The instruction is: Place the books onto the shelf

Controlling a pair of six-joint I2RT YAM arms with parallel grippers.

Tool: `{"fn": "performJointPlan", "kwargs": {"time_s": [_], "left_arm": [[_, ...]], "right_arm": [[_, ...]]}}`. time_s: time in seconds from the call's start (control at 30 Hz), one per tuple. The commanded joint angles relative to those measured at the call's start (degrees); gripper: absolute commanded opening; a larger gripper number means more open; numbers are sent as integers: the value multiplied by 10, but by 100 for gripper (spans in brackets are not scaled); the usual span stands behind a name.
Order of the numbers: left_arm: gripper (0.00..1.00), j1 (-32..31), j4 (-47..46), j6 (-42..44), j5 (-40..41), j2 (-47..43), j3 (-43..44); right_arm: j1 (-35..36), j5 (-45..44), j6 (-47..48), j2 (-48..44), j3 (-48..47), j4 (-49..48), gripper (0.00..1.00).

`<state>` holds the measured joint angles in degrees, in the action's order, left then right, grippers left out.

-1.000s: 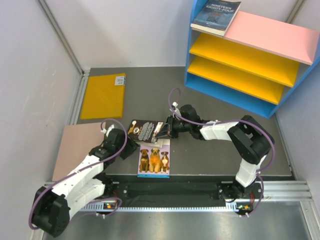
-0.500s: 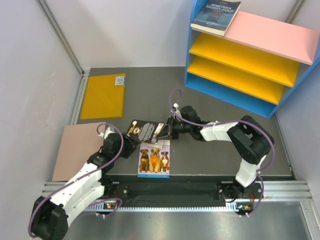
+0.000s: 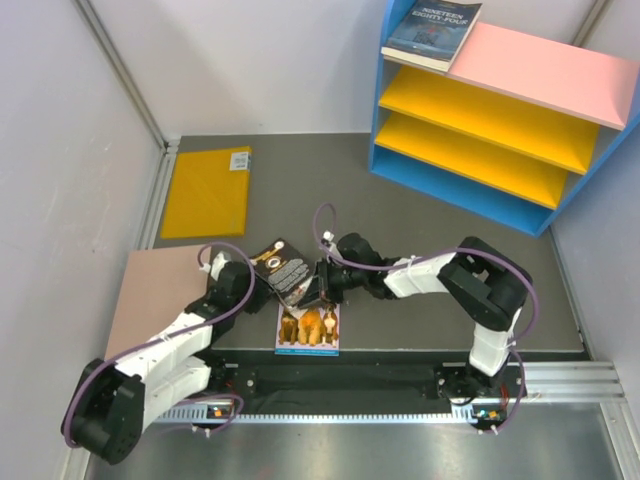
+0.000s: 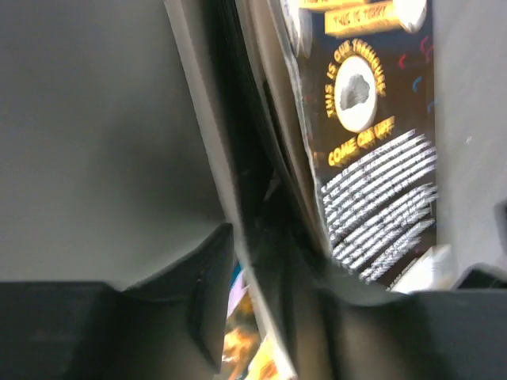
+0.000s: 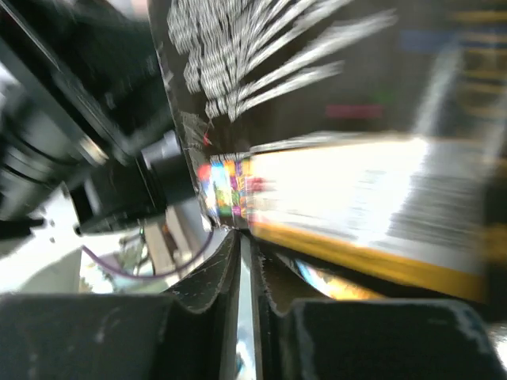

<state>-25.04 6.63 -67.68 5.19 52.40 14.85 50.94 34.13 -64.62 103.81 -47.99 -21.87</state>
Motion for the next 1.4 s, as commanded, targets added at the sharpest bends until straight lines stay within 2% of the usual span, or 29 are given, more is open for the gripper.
{"fn": "performJointPlan", "kwargs": {"time_s": [0.0,0.03,0.33,0.4,0.43,0.47,0.53,0.57,0.63,0.67,0.8,0.9,1.03,1.13,1.17,1.23,1.37], "left_arm": [[16,-1,-112,15,9,22,40],[0,0,-117,16,10,26,42],[0,10,-128,30,16,26,58],[0,11,-119,39,18,22,68],[0,12,-115,47,20,22,72],[0,13,-107,51,21,22,81],[0,15,-102,63,19,25,89],[0,16,-101,67,18,27,94],[0,19,-99,77,5,38,99],[0,20,-98,82,1,44,104],[0,26,-98,95,-25,69,111],[0,31,-97,96,-38,89,109],[0,34,-100,103,-68,118,111],[16,33,-109,103,-81,138,111],[27,33,-116,103,-84,141,111],[37,33,-122,105,-90,149,112],[49,33,-123,106,-89,155,115]], "right_arm": [[40,67,-13,15,-10,-39,11],[40,67,-12,14,-10,-39,11],[40,76,-3,1,-15,-43,16],[40,54,27,-25,-25,-8,18],[39,37,81,-37,-35,24,20],[40,-17,116,-66,-67,121,23],[42,-86,211,-94,-102,217,34],[42,-142,236,-119,-128,300,46],[36,-193,287,-139,-142,349,55],[30,-214,297,-153,-142,371,63],[-48,-154,313,-169,-95,348,73],[-105,-101,311,-176,-49,292,76],[-142,-86,342,-150,-49,286,77],[-151,-63,352,-113,-68,271,77],[-151,-51,354,-93,-79,266,78],[-151,-37,352,-77,-89,247,78],[-152,-11,336,-55,-99,207,78]]}}
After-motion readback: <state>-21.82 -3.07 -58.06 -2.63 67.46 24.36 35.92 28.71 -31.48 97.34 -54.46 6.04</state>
